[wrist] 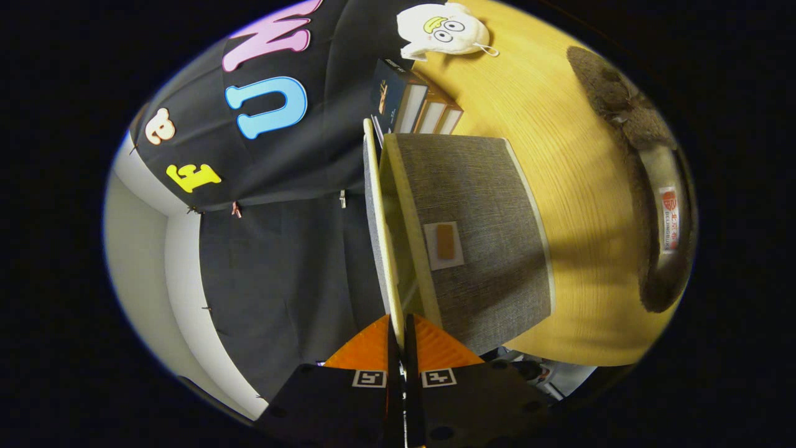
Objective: Open the storage box then place both shoes into the box .Put the left shoe in first, then the right shoe, with the right side of both shoes facing outward in a uniform manner.
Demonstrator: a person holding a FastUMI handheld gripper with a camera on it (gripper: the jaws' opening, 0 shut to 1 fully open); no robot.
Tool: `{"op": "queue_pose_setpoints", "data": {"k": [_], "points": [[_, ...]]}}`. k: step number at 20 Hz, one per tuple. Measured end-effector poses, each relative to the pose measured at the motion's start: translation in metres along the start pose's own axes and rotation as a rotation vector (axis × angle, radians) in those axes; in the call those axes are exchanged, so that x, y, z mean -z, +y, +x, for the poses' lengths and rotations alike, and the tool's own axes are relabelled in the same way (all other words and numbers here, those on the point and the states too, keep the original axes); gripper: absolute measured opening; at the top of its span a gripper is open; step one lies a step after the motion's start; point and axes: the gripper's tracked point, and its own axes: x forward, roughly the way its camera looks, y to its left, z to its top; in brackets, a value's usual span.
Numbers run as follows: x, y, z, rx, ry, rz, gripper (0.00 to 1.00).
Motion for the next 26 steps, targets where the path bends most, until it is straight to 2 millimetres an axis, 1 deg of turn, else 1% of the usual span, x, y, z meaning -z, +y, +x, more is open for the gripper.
{"op": "queue_pose_setpoints", "data": {"k": [4,7,11,16,18,22,24,26], "points": [[-0.002,0.04,0.004,-0.039,-0.016,-0.026,0.05],[-0.007,0.062,0.015,-0.037,-0.044,-0.08,0.05],[0.002,0.103,0.035,-0.065,-0.055,-0.096,0.05],[0.019,0.138,0.064,-0.047,-0.052,-0.214,0.05],[0.027,0.151,0.08,-0.045,-0.039,-0.235,0.05],[0.04,0.171,0.119,-0.043,-0.03,-0.274,0.06],[0.049,0.177,0.139,-0.024,-0.028,-0.296,0.06],[0.053,0.179,0.165,0.0,-0.061,-0.288,0.06]]}}
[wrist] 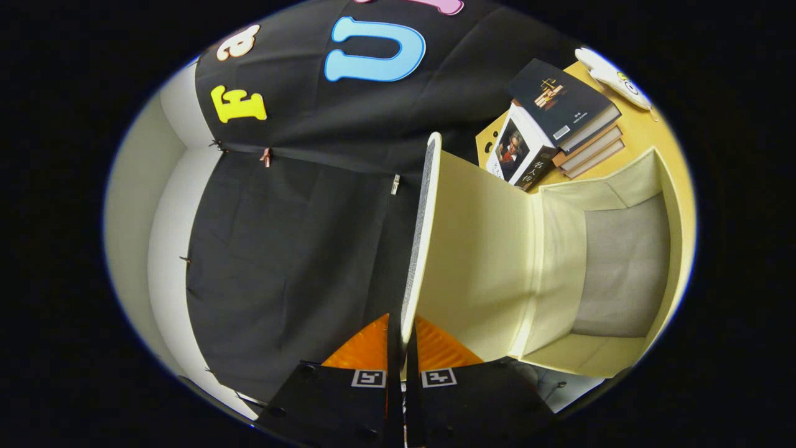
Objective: Open the storage box then place both shoes into the box .Put the left shoe in first, then the right shoe, with the right side of both shoes facing outward in a uniform manner.
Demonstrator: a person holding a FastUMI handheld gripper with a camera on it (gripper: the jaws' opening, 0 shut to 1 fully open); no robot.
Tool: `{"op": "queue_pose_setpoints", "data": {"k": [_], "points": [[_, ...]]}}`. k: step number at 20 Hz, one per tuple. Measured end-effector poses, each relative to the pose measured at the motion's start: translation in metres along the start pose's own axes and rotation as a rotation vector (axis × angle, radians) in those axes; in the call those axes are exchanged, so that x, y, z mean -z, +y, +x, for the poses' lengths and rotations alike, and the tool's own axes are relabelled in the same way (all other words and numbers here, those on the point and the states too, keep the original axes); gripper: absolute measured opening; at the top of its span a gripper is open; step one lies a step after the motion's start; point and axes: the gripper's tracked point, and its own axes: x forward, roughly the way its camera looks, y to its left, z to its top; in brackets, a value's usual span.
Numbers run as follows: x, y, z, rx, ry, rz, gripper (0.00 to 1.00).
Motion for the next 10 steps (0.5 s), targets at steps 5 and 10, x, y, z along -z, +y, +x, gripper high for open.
{"op": "queue_pose_setpoints", "data": {"k": [5,10], "points": [[0.037,0.003,0.059,0.04,0.034,-0.055,0.06],[0.057,-0.018,0.101,0.105,0.054,-0.068,0.06]]}}
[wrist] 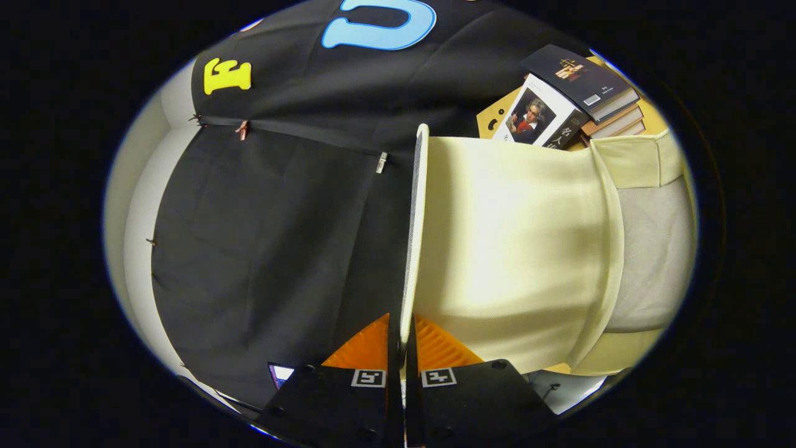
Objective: Open the storage box then place both shoes into the box .Put the left shoe in first, then the right shoe, with the right side of both shoes facing outward in a uniform manner.
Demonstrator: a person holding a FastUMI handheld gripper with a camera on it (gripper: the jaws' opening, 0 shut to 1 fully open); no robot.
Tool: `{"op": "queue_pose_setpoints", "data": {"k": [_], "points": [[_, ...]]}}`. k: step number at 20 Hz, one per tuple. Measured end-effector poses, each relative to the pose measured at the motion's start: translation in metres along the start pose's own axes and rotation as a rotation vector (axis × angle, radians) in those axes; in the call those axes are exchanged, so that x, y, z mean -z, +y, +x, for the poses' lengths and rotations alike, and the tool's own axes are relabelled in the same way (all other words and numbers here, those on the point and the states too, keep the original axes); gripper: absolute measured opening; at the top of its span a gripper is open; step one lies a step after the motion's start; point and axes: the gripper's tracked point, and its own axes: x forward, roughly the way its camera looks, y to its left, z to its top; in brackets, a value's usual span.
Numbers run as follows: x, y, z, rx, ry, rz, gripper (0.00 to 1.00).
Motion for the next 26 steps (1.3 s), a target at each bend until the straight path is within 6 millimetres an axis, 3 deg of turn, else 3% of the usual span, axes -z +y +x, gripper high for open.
{"op": "queue_pose_setpoints", "data": {"k": [6,7,9,14,19,22,26], "points": [[0.006,-0.005,0.016,0.01,-0.007,-0.019,0.09],[0.01,-0.006,0.018,0.016,-0.025,-0.037,0.38],[-0.002,-0.006,0.005,0.025,-0.062,-0.073,0.97],[-0.013,-0.014,-0.044,0.069,-0.105,-0.191,0.97],[-0.04,-0.022,-0.121,0.085,-0.253,-0.301,0.98],[-0.052,-0.045,-0.168,0.15,-0.312,-0.387,0.97],[-0.054,-0.095,-0.228,0.276,-0.362,-0.48,0.97]]}}
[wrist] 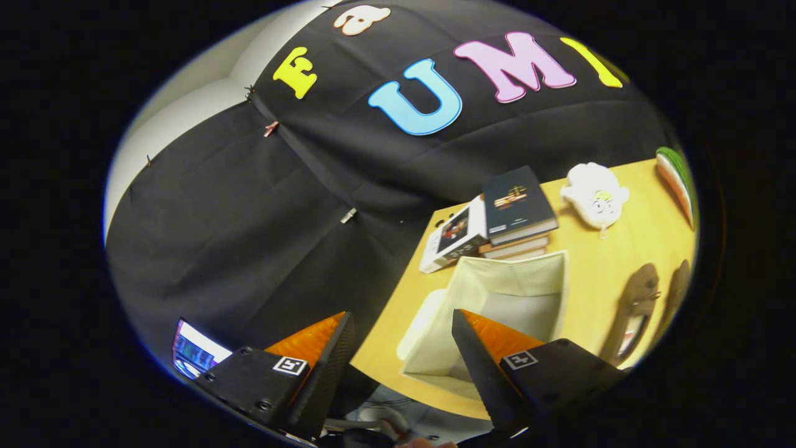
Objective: Open the storage box then place both shoes into the box .Put the left shoe in first, then the right shoe, with the right side of both shoes facing outward in a uniform manner.
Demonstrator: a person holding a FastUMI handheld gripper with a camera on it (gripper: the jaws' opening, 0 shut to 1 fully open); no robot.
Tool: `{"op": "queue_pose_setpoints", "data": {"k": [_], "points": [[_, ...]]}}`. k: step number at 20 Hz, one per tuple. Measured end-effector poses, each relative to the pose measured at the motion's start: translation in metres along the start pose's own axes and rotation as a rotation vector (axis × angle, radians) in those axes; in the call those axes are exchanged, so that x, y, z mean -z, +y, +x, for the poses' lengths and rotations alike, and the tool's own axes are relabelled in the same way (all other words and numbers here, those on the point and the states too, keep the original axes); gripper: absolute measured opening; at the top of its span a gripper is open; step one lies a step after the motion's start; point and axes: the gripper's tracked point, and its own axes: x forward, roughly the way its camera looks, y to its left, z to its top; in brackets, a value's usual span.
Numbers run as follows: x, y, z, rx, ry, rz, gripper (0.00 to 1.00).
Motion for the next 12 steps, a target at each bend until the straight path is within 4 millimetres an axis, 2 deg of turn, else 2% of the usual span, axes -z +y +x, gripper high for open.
{"op": "queue_pose_setpoints", "data": {"k": [3,9,12], "points": [[0.006,-0.054,-0.027,0.101,-0.016,-0.032,0.98],[0.026,-0.187,-0.09,0.372,0.036,-0.054,0.98],[0.039,-0.237,-0.107,0.471,0.087,-0.052,0.98]]}}
